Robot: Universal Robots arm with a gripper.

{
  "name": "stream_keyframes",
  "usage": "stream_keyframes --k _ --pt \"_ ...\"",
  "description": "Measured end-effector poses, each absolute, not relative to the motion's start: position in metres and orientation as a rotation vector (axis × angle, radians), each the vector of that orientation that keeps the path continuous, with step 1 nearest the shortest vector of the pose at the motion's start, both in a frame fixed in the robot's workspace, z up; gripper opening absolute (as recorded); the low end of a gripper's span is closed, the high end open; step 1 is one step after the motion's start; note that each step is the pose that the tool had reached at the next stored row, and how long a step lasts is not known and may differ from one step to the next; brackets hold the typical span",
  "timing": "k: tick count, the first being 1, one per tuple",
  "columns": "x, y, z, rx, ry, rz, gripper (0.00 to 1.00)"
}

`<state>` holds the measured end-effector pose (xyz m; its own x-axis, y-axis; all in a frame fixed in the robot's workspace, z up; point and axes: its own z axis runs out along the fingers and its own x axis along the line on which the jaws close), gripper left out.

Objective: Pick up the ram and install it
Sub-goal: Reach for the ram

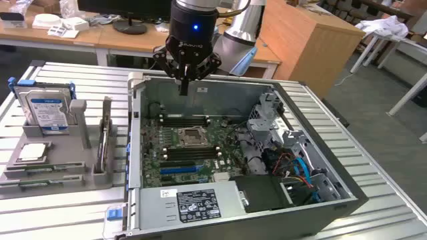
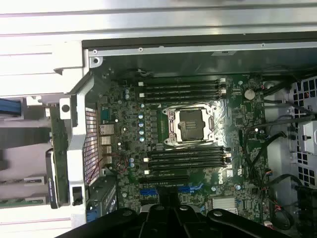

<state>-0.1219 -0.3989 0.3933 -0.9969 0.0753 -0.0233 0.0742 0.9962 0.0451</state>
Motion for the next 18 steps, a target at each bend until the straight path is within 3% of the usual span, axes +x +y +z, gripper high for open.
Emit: stream_keyframes --k 18 --pt "-0.133 -0.399 0.393 0.117 3.114 0.069 0.11"
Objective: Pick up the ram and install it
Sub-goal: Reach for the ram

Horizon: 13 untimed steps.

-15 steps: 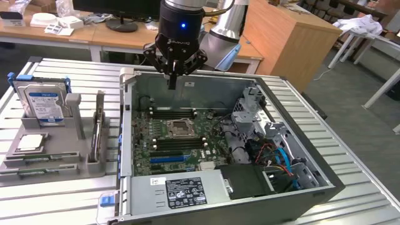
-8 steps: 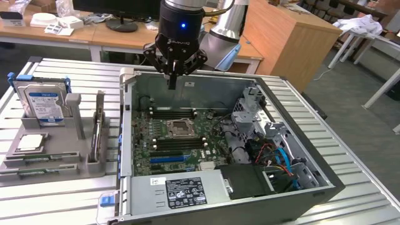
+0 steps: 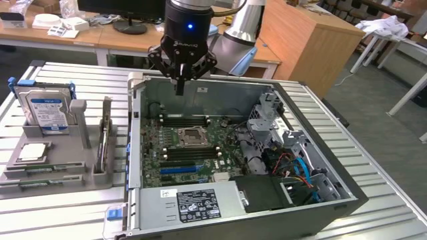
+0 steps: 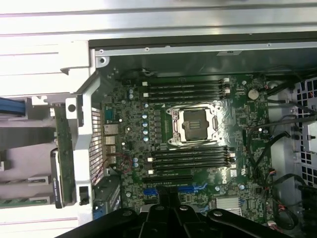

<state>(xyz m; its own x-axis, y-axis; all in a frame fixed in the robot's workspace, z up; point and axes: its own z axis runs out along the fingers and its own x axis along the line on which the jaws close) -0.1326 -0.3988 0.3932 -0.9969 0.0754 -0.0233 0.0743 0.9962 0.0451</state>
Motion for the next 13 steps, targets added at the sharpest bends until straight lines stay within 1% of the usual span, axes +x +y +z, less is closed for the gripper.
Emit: stream_keyframes --k 13 --pt "-0.184 -0.397 0.393 0.117 3.114 0.069 0.11"
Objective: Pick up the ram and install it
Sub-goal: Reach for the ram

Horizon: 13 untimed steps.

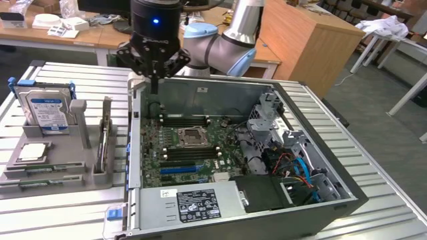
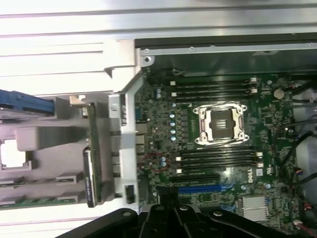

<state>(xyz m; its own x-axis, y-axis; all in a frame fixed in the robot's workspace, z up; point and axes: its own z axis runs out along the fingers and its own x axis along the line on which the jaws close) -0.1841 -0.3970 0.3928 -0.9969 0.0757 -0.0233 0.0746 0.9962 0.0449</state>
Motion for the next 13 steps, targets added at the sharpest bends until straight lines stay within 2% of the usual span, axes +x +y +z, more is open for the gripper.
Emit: stream_keyframes --k 13 --pt "-0.238 -0.394 0.392 0.118 3.114 0.067 0.11"
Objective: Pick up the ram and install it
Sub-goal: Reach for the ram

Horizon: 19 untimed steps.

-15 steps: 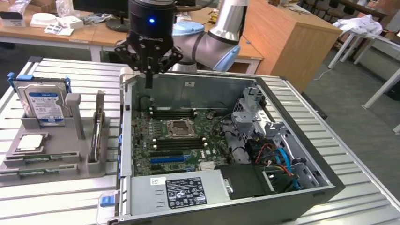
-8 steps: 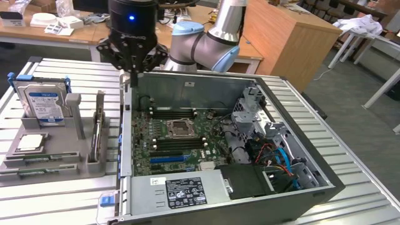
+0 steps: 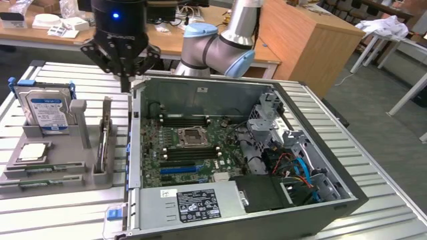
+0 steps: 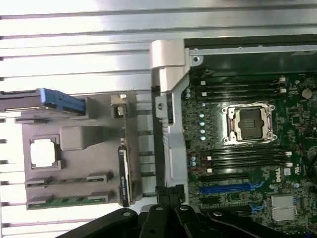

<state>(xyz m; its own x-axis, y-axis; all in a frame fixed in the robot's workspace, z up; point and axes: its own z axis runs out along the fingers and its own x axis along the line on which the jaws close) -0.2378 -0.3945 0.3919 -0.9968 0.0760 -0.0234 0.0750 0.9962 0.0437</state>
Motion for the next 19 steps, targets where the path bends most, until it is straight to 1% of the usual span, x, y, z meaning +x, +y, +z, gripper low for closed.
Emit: stream_keyframes --k 19 --pt "-0.314 -0.393 0.39 0.118 3.115 0.065 0.11"
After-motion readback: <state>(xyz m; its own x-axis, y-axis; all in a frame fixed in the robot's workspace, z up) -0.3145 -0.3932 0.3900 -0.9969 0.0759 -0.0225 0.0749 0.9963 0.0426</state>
